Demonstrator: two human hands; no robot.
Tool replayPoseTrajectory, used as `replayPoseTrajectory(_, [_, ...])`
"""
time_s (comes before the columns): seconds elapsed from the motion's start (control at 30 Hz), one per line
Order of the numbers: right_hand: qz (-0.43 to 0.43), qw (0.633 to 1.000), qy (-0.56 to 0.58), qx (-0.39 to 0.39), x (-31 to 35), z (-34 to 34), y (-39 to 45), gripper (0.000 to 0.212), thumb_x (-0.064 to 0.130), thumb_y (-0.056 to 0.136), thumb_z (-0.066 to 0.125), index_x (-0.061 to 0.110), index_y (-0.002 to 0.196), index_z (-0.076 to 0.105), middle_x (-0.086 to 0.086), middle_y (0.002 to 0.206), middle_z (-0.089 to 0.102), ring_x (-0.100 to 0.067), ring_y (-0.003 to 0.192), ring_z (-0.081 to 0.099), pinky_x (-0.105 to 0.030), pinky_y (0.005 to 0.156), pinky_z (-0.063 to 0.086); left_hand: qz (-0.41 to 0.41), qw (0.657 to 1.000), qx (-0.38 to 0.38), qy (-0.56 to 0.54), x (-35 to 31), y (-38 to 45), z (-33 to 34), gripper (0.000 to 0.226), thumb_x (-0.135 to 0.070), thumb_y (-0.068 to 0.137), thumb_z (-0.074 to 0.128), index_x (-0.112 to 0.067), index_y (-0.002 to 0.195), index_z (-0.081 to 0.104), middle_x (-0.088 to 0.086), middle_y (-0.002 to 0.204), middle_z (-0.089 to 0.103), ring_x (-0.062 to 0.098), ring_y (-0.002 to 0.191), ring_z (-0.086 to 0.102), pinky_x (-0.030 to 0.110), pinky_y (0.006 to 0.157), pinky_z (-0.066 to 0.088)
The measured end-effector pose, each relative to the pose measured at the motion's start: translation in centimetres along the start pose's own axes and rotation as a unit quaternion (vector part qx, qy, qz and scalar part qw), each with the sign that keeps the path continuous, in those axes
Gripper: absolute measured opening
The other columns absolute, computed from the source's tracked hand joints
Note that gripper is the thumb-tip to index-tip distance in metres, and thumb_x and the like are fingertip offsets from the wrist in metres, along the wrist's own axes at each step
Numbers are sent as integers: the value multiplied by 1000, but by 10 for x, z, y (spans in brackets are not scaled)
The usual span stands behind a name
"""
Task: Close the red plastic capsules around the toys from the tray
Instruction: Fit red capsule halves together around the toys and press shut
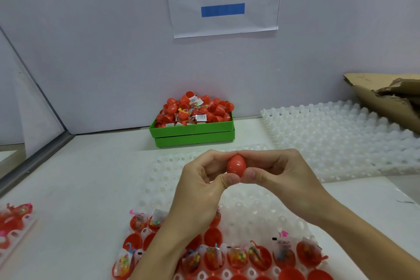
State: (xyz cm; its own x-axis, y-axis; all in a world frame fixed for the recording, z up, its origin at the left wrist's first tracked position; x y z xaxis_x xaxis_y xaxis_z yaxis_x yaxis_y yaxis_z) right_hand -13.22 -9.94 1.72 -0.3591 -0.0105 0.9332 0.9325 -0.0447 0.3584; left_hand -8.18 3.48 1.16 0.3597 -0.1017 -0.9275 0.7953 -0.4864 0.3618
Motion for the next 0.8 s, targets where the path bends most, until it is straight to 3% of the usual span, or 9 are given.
replayPoseTrajectory(0.1, [-17,999,-20,-41,0,-8,0,31,-6,79,71,15,100,78,-3,98,78,-18,94,74,-21,78,57,-12,999,8,-38,3,-1,0,27,-7,88,62,-16,112,70,-1,106,76,15,102,70,24,83,56])
replayPoseTrajectory(0.23, [-36,994,-1,-99,2,-13,-2,20,9,66,76,23,80,80,-4,84,78,-17,79,76,-16,70,56,-32,997,8,-74,7,-2,5,31,-22,85,57,-18,112,70,-2,108,74,17,102,70,28,78,58])
replayPoseTrajectory(0.4, [-40,991,-33,-121,-1,-15,-3,25,14,64,80,11,89,73,-5,85,78,-20,81,75,-21,74,58,-41,995,-23,-85,10,-1,2,25,-23,86,70,-13,109,70,6,100,74,22,95,71,30,75,59])
replayPoseTrajectory(0.5, [-41,990,-75,-111,-3,-10,-4,23,0,71,81,10,89,71,-7,85,77,-22,81,75,-28,78,60,-25,999,-32,-34,7,-1,1,26,-18,81,76,-15,105,70,3,99,75,22,95,71,30,79,59])
replayPoseTrajectory(0.6, [-31,989,-86,-113,-5,-10,-4,27,-8,74,78,10,92,71,-6,87,77,-20,83,75,-27,79,59,-3,999,-50,1,4,-1,-1,26,-7,78,80,-19,99,72,-3,94,75,17,92,71,24,78,57])
replayPoseTrajectory(0.7, [-5,989,-87,-117,-8,-10,-4,24,-5,81,73,13,97,71,-3,88,77,-17,84,75,-23,77,58,40,995,-80,52,-2,-2,-3,32,-1,72,84,-20,95,72,-5,92,73,12,92,69,17,73,55])
replayPoseTrajectory(0.8, [44,994,-26,-101,-15,-6,-4,19,5,86,69,13,103,72,-3,92,78,-19,88,75,-25,74,59,126,967,-105,193,-12,-6,-4,32,-1,71,85,-19,95,71,-9,92,66,10,92,65,15,71,55])
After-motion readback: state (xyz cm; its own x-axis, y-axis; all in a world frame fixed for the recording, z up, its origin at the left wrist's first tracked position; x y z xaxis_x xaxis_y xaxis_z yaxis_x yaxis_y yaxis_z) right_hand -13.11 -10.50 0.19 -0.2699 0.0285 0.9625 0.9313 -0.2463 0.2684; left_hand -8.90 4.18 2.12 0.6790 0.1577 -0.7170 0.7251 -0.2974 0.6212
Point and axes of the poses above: each hand's wrist, its own y-axis towards the middle knuckle, its own z-axis out of the palm, x = y × z, the point moved 6 cm from there along y, towards the middle knuckle
